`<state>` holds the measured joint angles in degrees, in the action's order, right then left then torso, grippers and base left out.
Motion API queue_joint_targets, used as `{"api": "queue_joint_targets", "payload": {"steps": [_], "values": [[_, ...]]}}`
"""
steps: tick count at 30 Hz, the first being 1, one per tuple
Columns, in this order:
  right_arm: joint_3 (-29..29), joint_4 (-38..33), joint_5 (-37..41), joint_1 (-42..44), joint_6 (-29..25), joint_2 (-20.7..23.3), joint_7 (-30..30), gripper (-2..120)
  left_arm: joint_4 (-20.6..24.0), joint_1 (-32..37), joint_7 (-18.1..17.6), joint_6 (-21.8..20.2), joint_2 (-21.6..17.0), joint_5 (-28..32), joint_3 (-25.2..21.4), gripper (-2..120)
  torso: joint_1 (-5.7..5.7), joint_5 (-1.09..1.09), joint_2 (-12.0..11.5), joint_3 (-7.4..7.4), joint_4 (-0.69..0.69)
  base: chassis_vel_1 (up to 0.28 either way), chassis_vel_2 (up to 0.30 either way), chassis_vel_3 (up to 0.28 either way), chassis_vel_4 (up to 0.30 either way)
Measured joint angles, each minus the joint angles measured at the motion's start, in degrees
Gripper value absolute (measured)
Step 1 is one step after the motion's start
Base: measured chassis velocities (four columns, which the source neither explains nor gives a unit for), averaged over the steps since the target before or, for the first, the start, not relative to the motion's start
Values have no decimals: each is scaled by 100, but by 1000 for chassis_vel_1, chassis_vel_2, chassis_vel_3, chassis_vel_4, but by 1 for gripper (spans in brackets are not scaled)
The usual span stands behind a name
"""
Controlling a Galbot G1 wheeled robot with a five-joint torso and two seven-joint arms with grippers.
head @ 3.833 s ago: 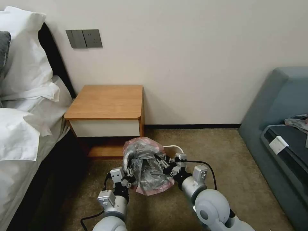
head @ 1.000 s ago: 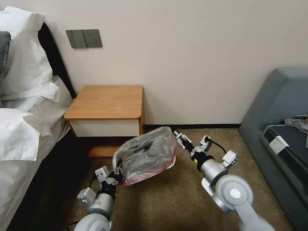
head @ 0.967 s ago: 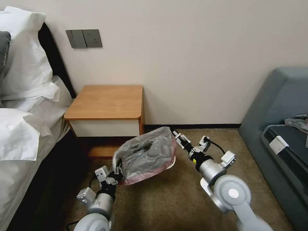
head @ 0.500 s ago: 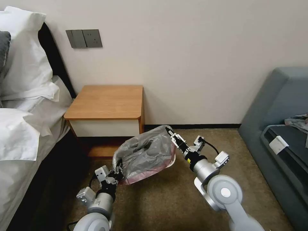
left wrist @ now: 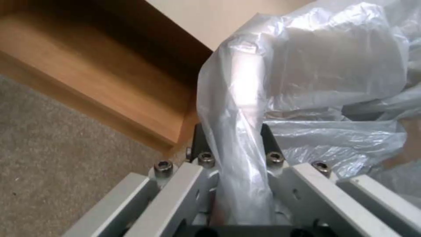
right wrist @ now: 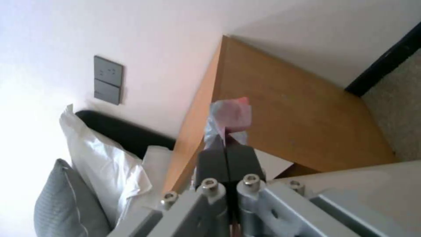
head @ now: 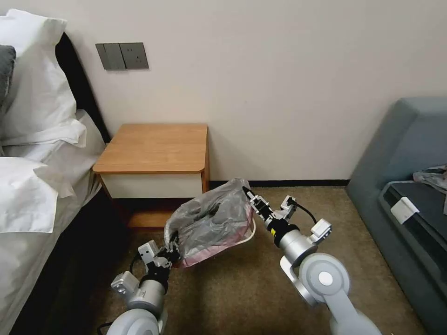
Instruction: Pick up the garbage bag from the table and place it over the trash can.
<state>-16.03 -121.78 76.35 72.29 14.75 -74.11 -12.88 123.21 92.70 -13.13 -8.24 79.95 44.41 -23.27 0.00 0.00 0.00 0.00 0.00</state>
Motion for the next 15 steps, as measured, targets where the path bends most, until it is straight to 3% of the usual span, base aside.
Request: {"api": "queue_joint_targets", "payload": {"steps": [15], "values": [[-256,-275,-107,478,-19,-51,-82,0,45,-71,-169,-139,31,424,-32,3,0,0,0,0,0,0,0,0,0]]}}
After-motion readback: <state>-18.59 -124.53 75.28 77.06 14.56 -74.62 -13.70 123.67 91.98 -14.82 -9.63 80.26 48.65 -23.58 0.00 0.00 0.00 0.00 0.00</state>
